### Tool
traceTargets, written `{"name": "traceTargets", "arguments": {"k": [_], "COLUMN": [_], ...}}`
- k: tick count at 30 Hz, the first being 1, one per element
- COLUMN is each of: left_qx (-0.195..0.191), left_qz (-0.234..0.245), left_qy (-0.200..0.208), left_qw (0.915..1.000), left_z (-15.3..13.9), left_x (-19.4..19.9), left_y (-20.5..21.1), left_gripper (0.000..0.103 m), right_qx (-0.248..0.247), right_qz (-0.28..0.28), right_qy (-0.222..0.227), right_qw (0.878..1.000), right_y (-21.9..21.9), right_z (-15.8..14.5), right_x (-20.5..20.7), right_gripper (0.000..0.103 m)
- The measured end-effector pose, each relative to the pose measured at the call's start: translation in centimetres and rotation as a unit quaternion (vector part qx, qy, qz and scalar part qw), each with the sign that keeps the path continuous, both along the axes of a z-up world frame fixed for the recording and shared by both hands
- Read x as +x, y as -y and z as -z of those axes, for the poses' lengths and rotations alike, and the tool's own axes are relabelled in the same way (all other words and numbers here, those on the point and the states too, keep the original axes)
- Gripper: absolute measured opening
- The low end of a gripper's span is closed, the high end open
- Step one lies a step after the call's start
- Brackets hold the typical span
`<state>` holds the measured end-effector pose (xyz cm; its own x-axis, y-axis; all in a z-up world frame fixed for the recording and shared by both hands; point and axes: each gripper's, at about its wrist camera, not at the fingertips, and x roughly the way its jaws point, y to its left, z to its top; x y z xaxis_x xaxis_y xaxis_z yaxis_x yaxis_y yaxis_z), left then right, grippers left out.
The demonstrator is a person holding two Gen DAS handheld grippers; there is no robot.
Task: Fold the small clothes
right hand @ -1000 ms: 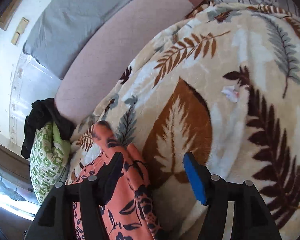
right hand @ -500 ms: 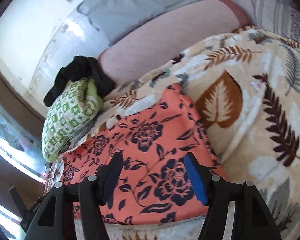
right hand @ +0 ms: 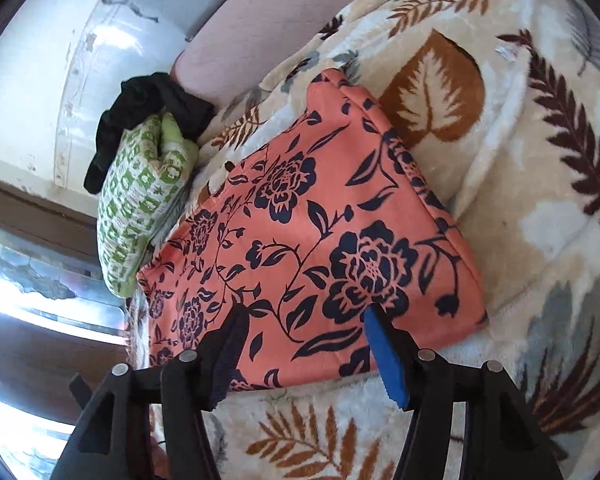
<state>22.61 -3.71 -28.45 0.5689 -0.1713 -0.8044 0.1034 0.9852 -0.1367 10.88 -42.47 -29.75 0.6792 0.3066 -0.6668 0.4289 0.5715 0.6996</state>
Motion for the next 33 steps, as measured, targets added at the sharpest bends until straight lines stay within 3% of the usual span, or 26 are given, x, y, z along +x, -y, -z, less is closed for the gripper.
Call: {"name": "traceTargets", "arguments": {"k": [5, 12, 15, 20, 25, 27, 29, 32, 33], "left_qx": [-0.080, -0.093, -0.122, -0.164, -0.197, -0.199, -0.186, -0.147, -0.135], "left_qz": [-0.002, -0.010, -0.007, -0.007, 0.003, 0.001, 0.001, 0.004, 0.002], "left_qy": [-0.029, -0.012, -0.018, -0.043, 0.004, 0.017, 0.030, 0.030, 0.028], "left_qw": [0.9964, 0.9955, 0.9924, 0.9855, 0.9805, 0.9798, 0.9820, 0.9887, 0.9904], "left_z": [0.5, 0.8, 1.2, 2.3, 1.5, 1.3, 1.1, 1.4, 1.6], "left_x": [-2.5, -1.4, 0.0, 1.6, 2.4, 2.5, 2.5, 2.6, 2.6], "left_y": [-2.1, -3.0, -3.5, -3.4, -2.9, -2.8, -2.6, -1.6, -1.4], "left_gripper": [0.081, 0.084, 0.085, 0.085, 0.083, 0.060, 0.046, 0.047, 0.054], "right_qx": [0.080, 0.118, 0.150, 0.163, 0.165, 0.157, 0.154, 0.121, 0.108], "right_qz": [0.051, 0.055, 0.050, 0.053, 0.085, 0.100, 0.117, 0.125, 0.123], "right_qy": [0.010, 0.024, 0.021, 0.005, 0.029, 0.047, 0.068, 0.099, 0.093], "right_qw": [0.995, 0.991, 0.987, 0.985, 0.982, 0.981, 0.979, 0.980, 0.982], "right_y": [0.7, -0.7, -1.4, -1.8, -0.9, -0.4, 0.0, 0.3, 0.3], "right_z": [1.0, 2.3, 3.7, 5.4, 6.3, 6.3, 6.2, 5.5, 5.5], "right_x": [-3.1, -3.1, -2.2, -0.8, -0.1, 0.1, 0.1, 0.2, 0.5], "right_gripper": [0.065, 0.067, 0.067, 0.067, 0.069, 0.069, 0.068, 0.068, 0.068]}}
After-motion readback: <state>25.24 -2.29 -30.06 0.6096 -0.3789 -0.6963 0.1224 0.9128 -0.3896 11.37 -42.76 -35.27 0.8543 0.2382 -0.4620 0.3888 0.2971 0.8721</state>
